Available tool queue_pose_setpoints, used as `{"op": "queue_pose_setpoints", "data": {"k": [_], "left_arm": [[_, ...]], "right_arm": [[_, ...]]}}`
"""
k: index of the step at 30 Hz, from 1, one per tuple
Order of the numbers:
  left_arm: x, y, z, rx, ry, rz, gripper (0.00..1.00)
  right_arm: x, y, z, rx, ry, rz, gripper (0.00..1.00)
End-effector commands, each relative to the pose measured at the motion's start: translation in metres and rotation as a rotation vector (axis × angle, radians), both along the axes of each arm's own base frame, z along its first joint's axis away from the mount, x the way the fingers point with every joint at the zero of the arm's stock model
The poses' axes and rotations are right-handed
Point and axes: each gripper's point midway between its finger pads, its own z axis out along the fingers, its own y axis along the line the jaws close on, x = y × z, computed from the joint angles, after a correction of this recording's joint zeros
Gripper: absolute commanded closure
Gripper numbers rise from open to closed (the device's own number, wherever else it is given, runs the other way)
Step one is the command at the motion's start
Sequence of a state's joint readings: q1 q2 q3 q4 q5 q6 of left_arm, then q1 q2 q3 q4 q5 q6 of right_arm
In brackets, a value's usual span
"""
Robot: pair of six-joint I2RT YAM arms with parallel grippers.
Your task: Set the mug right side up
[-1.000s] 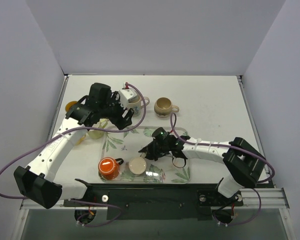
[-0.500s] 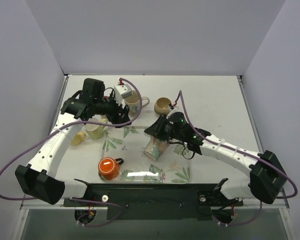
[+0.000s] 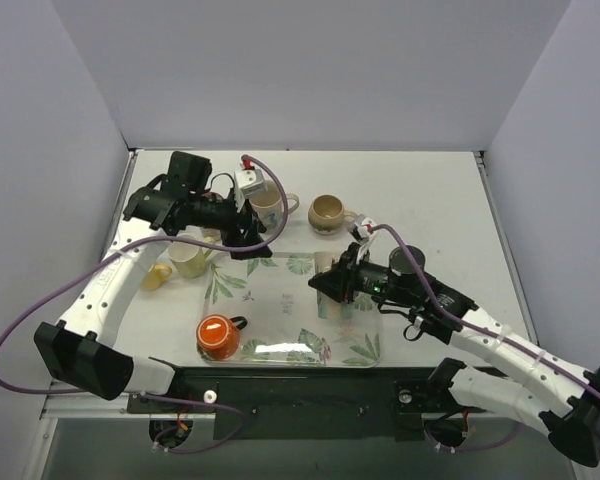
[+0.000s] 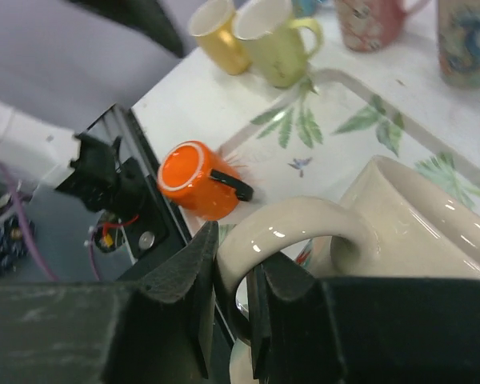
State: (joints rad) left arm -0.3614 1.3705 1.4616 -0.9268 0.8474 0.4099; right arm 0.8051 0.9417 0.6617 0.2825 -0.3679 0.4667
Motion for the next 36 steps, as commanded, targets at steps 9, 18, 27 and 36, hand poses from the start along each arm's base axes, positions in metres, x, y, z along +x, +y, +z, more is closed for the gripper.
{"op": "queue_pose_setpoints", "data": {"k": [9,18,27,36], "left_arm": [[-0.068,-0.049,0.058,-0.098,-0.2,-0.35,0.13],[-0.065,-0.071,0.051,-0.093,-0.212,-0.42,0.11],[-0.093,-0.088,0.021,-0.137,-0.076,-0.537,0.23],[-0.103,-0.088,0.023,-0.091,-0.071,-0.498,1.0]], "right_arm": [[-0.067,0.006,0.125,0.141,-0.6,0.436,1.0],[-0.078,0.017,0.132,0.149,-0.635,0.485,1.0],[-0.075,0.011,0.135,0.139,-0.671,0.447,1.0],[-0.056,0.002,0.127,0.085,-0.701,0.353,1.0]]}}
